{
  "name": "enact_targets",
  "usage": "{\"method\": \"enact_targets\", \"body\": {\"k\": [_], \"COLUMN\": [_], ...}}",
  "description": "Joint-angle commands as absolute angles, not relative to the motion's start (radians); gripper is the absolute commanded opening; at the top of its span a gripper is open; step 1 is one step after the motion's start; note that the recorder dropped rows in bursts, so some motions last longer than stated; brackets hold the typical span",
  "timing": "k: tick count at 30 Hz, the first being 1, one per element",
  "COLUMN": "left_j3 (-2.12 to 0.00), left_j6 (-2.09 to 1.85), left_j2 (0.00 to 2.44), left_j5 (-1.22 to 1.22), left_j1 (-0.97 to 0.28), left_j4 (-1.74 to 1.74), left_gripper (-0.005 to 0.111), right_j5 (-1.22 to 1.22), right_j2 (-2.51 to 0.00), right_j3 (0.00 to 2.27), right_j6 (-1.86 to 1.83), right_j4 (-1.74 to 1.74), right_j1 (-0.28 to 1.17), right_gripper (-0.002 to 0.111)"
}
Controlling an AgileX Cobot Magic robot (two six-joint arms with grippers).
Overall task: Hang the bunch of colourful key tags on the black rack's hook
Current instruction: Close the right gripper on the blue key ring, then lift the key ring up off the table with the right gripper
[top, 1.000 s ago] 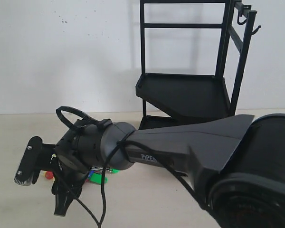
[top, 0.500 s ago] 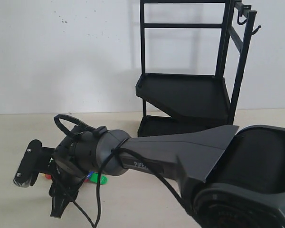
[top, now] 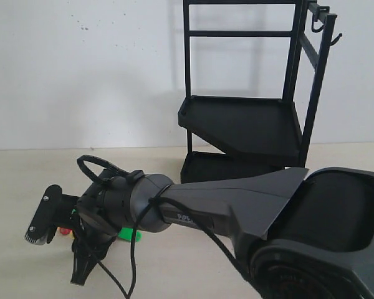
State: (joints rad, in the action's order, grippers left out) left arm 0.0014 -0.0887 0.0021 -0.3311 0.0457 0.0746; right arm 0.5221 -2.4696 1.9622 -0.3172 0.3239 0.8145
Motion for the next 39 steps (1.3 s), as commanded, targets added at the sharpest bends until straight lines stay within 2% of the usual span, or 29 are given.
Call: {"method": "enact_targets", "body": {"k": [1,9,12,14,24,39], "left_j3": [0.0,0.0,0.0,0.0,0.0,0.0], "left_j6": [-0.078,-0.078,-0.078,-0.078,-0.078,-0.078], "left_j2": [0.0,0.0,0.0,0.0,0.0,0.0], "left_j5": [-0.316,-0.316,-0.316,-0.316,-0.316,-0.316], "left_j1": [0.049,0.049,0.049,0.049,0.049,0.049], "left_j4": [0.084,0.084,0.084,0.084,0.084,0.084], "left_gripper": [0.004,0.004,0.004,0.004,0.004,0.004], "right_j5": [0.52,0.524,0.521,0.521,0.525,0.589], "right_j2": [-2.469,-2.469,-2.469,-2.469,-2.384,-2.098], "right_j3": [1.967,1.967,1.967,1.967,1.967,1.966], "right_j6": [-0.294,-0.294,-0.297,-0.309,-0.304,0.015], "right_j4": [0.324,0.324,0.324,0.328,0.324,0.299], "right_j1": [0.797,0.797,0.797,0.797,0.799,0.799], "right_gripper": [0.039,0.036,0.021,0.0,0.0,0.0]}}
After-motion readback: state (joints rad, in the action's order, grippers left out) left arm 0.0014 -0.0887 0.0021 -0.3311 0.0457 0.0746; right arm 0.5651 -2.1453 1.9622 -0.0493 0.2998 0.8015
